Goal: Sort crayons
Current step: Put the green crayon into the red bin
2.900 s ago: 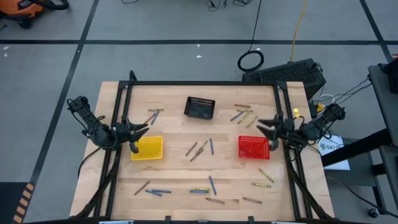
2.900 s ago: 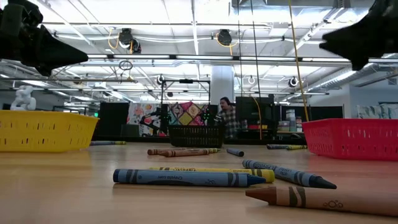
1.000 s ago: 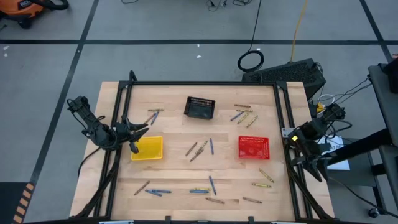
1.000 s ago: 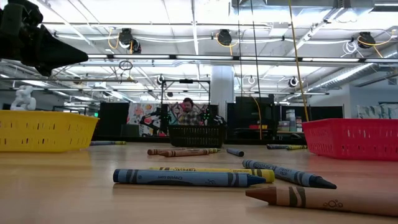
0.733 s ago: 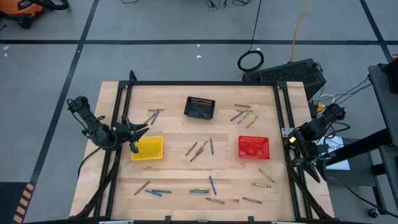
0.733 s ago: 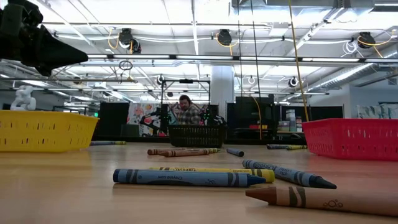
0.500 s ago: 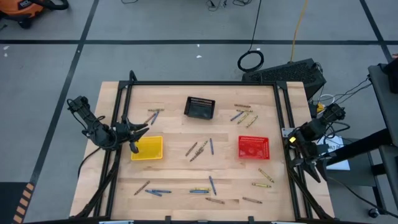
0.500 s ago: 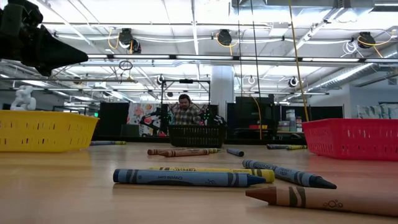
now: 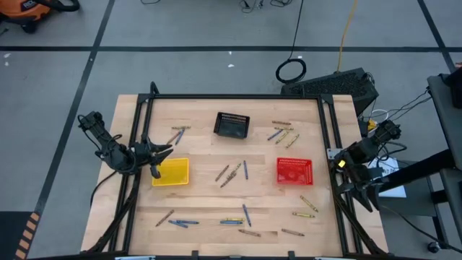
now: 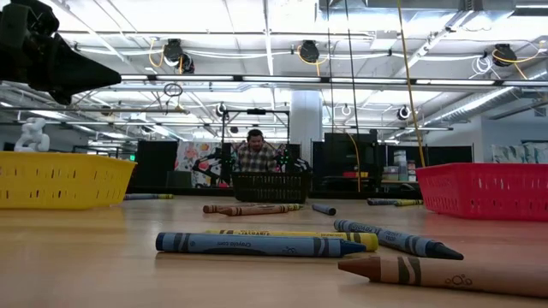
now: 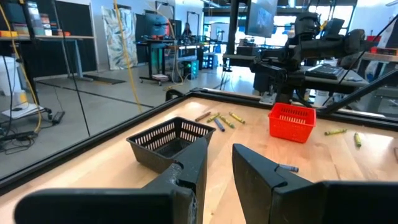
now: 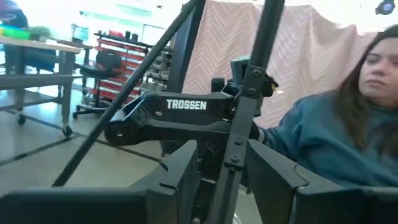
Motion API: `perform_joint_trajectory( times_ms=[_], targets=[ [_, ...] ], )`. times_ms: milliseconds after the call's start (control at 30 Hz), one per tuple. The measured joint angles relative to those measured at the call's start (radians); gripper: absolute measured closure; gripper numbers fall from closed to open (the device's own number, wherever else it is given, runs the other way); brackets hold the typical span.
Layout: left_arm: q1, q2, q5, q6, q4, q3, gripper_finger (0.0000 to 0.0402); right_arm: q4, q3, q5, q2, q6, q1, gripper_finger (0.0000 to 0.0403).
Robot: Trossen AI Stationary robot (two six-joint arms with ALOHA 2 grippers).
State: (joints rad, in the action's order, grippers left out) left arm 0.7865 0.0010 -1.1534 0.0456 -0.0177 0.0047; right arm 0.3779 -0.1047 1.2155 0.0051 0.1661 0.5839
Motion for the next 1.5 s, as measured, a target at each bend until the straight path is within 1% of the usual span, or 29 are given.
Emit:
perform_joint_trajectory(
  times_ms=[133,233,300,367,433,467,500,533,600,733,800,933,1033,1067,1133,1200,1267,1400,1500],
  targets=[
    [0.0,0.0,0.001,0.0,0.0,0.0,0.032,0.015,0.0,0.108,0.0,-0.065,0.007,0.0277],
    [0.0,0.0,0.001,0.0,0.0,0.0,0.032,0.013,0.0,0.233,0.0,-0.151,0.016,0.0277],
    [0.0,0.0,0.001,0.0,-0.001,0.0,0.032,-0.001,0.0,0.293,0.0,-0.201,0.018,0.0277],
    [0.0,0.0,0.001,0.0,-0.001,0.0,0.032,-0.02,0.0,0.306,0.003,-0.236,0.02,0.0277],
    [0.0,0.0,0.001,0.0,-0.001,0.0,0.032,-0.025,0.0,0.287,0.02,-0.254,0.02,0.0277],
    [0.0,0.0,0.001,0.0,-0.001,0.0,0.032,-0.031,0.0,0.251,0.032,-0.255,0.02,0.0277],
    [0.0,0.0,0.001,0.0,-0.001,0.0,0.032,-0.038,0.0,0.192,0.047,-0.253,0.02,0.0277],
    [0.0,0.0,0.002,0.0,-0.002,0.0,0.032,-0.041,0.0,0.109,0.061,-0.243,0.02,0.0277],
    [0.0,0.0,0.002,0.0,-0.002,0.0,0.032,-0.039,0.0,-0.104,0.091,-0.207,0.02,0.0277],
    [0.0,0.0,0.002,0.0,-0.002,0.0,0.032,-0.016,0.0,-0.588,0.139,-0.13,0.02,0.0277],
    [0.0,0.0,0.002,0.0,-0.002,0.0,0.032,0.004,0.0,-0.794,0.156,-0.099,0.02,0.0277],
    [0.0,0.0,0.002,0.0,-0.002,0.0,0.032,0.035,0.0,-1.109,0.178,-0.096,0.018,0.0277],
    [0.0,0.0,0.002,0.0,-0.002,0.0,0.032,0.096,0.0,-1.323,0.181,-0.189,0.018,0.0277],
    [0.0,0.0,0.002,0.0,-0.002,0.0,0.032,0.117,0.0,-1.38,0.181,-0.225,0.018,0.0277],
    [0.0,0.0,0.002,0.0,-0.002,0.0,0.032,0.15,0.0,-1.467,0.181,-0.26,0.018,0.0277],
    [0.0,0.0,0.002,-0.001,-0.002,0.0,0.032,0.172,0.0,-1.506,0.182,-0.261,0.018,0.0277],
    [0.0,0.0,0.002,-0.001,-0.002,0.0,0.032,0.183,0.0,-1.506,0.181,-0.257,0.018,0.0277],
    [0.0,0.0,0.003,-0.001,-0.002,0.0,0.032,0.227,0.0,-1.504,0.182,-0.332,0.018,0.0277],
    [0.0,0.0,0.003,-0.001,-0.002,0.0,0.032,0.25,0.0,-1.502,0.181,-0.346,0.018,0.0277]
  ],
)
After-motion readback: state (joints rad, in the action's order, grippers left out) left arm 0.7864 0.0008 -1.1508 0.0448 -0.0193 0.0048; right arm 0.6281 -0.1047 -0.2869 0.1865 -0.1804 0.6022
